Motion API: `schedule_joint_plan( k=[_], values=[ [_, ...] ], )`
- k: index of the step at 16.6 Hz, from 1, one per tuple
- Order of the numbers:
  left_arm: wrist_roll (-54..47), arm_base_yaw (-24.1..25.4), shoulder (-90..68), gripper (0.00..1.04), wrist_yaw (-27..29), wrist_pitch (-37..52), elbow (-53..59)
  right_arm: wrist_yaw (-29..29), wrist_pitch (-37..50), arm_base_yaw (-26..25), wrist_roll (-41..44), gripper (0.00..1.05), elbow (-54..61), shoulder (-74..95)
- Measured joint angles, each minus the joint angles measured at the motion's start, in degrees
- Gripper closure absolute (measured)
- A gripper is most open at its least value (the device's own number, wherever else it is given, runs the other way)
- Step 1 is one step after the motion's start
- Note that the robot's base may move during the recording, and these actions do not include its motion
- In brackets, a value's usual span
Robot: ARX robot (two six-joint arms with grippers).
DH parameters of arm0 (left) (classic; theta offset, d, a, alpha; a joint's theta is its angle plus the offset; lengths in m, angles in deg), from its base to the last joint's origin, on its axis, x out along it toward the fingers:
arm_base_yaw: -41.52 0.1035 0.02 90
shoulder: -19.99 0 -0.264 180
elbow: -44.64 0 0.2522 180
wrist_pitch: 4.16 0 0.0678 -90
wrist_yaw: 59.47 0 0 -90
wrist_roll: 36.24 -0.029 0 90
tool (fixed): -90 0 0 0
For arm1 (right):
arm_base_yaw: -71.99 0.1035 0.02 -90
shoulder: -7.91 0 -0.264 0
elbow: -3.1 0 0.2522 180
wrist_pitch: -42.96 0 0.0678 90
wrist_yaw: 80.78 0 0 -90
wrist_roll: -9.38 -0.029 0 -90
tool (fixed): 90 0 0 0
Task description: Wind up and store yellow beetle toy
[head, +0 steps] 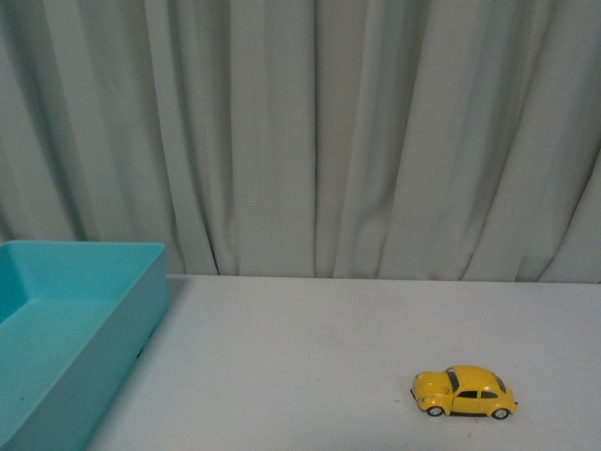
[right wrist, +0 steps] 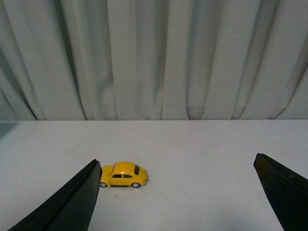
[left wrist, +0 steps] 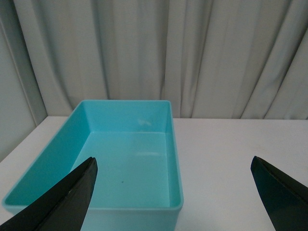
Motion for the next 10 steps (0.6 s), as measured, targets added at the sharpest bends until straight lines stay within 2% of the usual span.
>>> schedule_joint_plan(
  k=[10],
  values=[
    [0.0,0.0,0.0,0.07,0.0,0.0,0.0,0.0,-0.1,0.0,0.0,0.07,0.0,0.0]
  ],
)
